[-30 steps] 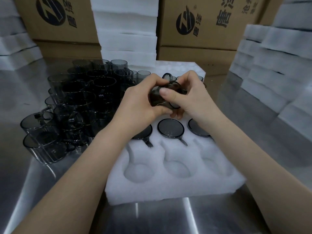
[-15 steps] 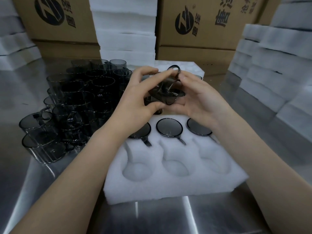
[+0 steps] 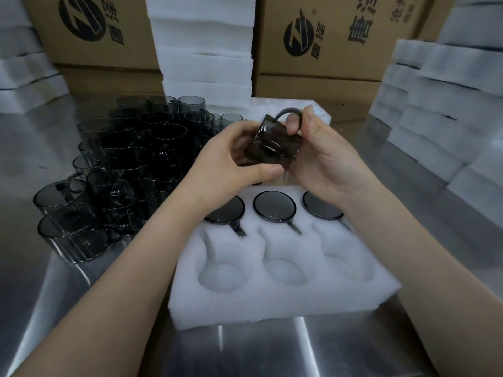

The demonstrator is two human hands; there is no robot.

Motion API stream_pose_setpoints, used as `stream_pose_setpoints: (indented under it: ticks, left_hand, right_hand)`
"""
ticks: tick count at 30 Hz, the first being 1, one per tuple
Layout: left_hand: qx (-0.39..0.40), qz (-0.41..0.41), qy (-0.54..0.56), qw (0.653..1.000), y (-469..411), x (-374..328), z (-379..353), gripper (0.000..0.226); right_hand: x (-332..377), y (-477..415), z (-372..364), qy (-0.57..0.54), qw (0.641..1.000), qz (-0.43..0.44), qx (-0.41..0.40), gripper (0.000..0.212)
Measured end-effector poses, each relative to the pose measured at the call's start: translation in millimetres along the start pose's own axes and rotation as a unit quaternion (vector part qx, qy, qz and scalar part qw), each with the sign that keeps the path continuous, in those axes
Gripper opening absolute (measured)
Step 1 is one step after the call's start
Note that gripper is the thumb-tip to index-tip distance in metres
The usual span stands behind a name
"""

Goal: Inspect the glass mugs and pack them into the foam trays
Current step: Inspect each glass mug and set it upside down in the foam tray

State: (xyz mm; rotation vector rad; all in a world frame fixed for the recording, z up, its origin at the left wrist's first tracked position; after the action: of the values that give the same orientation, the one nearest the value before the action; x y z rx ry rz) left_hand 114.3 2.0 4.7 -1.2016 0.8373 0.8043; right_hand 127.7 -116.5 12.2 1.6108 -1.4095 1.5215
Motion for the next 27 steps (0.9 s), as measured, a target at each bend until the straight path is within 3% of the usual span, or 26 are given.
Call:
stream_pose_setpoints:
  ticks: [6, 8, 10, 12, 17, 23, 27]
  left_hand:
    - [-0.045, -0.019, -0.023, 0.999, -0.2, -1.8, 8.5, 0.063]
    - [-0.069, -0.027, -0.049, 0.996, 0.2, -3.6, 12.0, 0.066]
    - [-0.090, -0.029, -0.073, 0.993, 1.2, -5.1, 14.8, 0.067]
    - [-0.103, -0.026, -0.088, 0.990, 2.0, -5.8, 16.4, 0.066]
    - [-0.105, -0.044, -0.167, 0.979, 4.1, -11.1, 13.9, 0.065]
    - [-0.118, -0.061, -0.174, 0.976, 3.5, -12.4, 15.7, 0.067]
    - [-0.104, -0.074, -0.161, 0.979, 2.5, -13.9, 15.9, 0.069]
  right_hand:
    - [5.4, -1.7, -1.3, 0.110, 0.993, 0.025, -0.033, 0.036]
    - [8.4, -0.6, -1.3, 0.158, 0.985, 0.050, -0.043, 0.048]
    - [13.1, 1.9, 2.0, 0.225, 0.970, 0.074, -0.062, 0.053]
    - [16.6, 4.0, 4.9, 0.289, 0.950, 0.086, -0.082, 0.042]
    - [21.6, 6.0, 8.7, 0.370, 0.914, 0.117, -0.114, 0.051]
    - [18.7, 7.4, 4.9, 0.367, 0.917, 0.123, -0.096, 0.049]
    - [11.1, 5.2, 7.1, 0.300, 0.945, 0.101, -0.086, 0.038]
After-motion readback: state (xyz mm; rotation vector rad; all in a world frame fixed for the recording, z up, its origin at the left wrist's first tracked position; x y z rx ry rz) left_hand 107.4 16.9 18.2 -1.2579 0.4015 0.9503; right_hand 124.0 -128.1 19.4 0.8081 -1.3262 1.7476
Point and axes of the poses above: each hand's wrist, its own y-axis away from the middle knuckle, its own z-axis out of the back of the hand, x = y × z, the point moved 8 cm from there along -y, towards the middle knuckle, and after that the axes turned 3 degrees about -x, right-handed, at the moved point
